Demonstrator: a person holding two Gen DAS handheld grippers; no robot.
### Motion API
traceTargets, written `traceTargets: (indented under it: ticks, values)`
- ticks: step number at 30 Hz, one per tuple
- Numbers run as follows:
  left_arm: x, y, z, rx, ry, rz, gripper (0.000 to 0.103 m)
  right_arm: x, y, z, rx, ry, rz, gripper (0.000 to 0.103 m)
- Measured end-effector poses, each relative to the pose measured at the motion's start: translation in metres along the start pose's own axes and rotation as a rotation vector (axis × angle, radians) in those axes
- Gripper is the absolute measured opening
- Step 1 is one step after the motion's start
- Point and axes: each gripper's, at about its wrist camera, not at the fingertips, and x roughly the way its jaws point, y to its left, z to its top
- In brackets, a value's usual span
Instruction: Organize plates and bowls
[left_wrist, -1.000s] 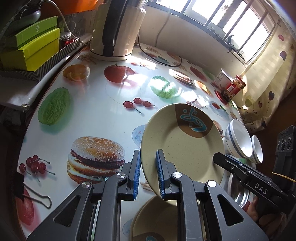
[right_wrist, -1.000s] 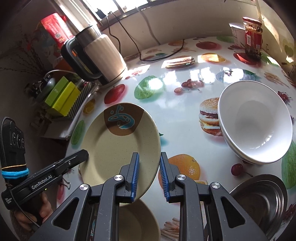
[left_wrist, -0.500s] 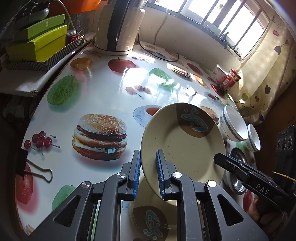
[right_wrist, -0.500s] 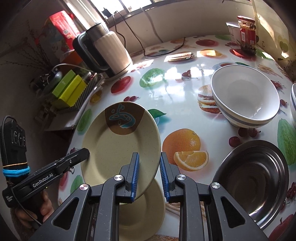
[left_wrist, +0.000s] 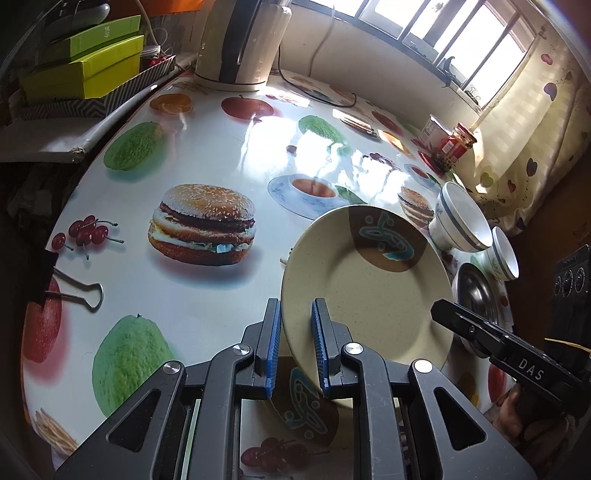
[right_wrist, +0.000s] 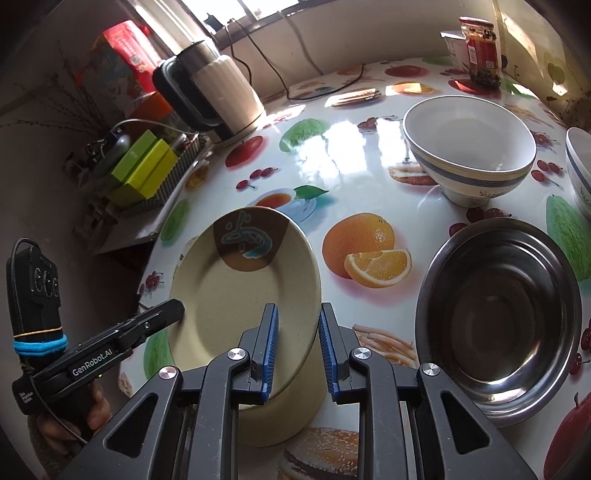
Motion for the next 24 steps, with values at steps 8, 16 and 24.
traceTargets:
  ticks: [8, 16, 24]
  values:
    - [0.000, -0.001, -0.013, 0.003, 0.010, -0.001, 0.018, -0.006, -0.001, -0.013, -0.005, -0.005, -0.001, 0.022]
    - [-0.005, 0.000, -0.023, 0.002, 0.008, 0.006, 0.018, -0.005, -0.002, -0.023, -0.004, 0.005, -0.001, 0.022]
    - [-0.005, 0.003, -0.030, -0.004, 0.022, 0.019, 0.018, 0.000, 0.002, -0.032, -0.019, 0.029, -0.008, 0.022]
